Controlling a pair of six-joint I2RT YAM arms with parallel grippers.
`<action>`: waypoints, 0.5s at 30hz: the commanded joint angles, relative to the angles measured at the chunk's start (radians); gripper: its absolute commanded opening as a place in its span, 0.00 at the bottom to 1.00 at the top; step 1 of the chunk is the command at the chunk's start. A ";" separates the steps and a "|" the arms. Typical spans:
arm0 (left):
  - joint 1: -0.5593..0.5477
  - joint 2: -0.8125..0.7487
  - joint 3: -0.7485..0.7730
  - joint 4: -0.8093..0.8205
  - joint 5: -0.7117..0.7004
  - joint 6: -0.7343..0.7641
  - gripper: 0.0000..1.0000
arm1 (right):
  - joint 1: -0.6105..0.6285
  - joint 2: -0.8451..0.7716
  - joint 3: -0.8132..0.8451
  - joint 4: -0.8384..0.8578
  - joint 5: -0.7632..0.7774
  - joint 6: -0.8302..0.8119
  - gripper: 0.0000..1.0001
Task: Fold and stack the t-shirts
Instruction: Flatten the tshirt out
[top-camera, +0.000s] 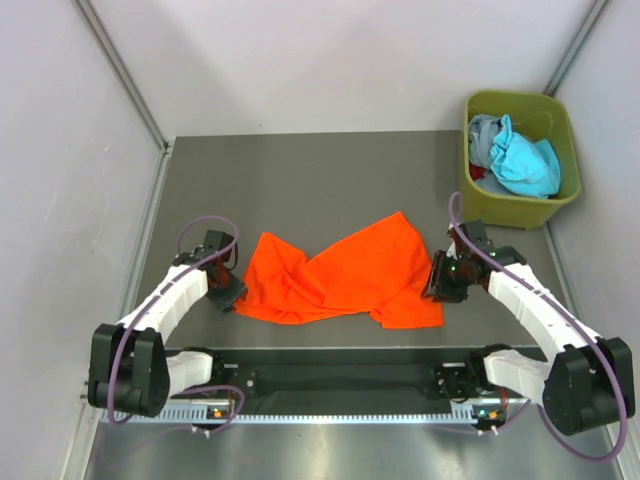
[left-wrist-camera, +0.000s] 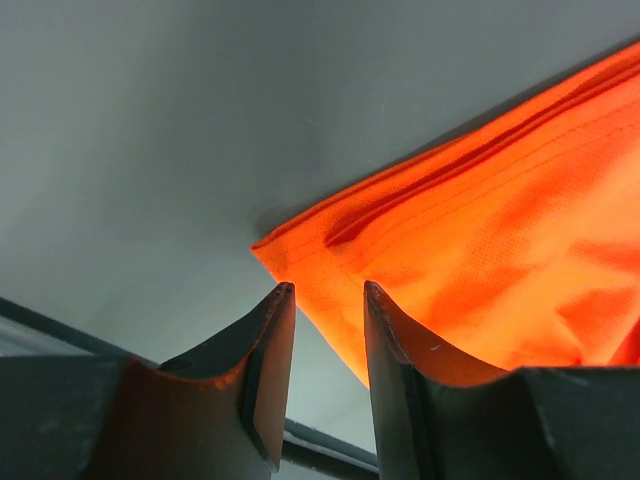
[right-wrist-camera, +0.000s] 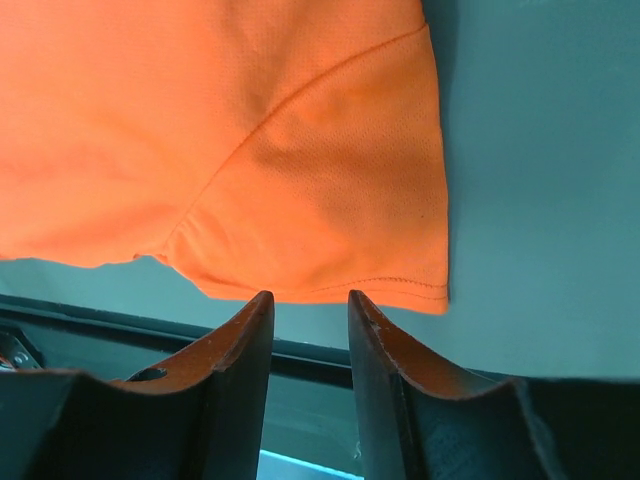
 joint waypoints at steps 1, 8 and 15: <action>0.008 0.004 -0.022 0.062 -0.004 -0.015 0.39 | -0.008 -0.027 -0.013 0.034 -0.010 0.014 0.36; 0.009 0.033 -0.013 0.109 -0.013 -0.006 0.36 | -0.011 -0.025 -0.049 0.057 -0.010 0.020 0.36; 0.009 0.033 -0.012 0.112 -0.018 -0.009 0.35 | -0.015 -0.029 -0.048 0.059 -0.010 0.017 0.36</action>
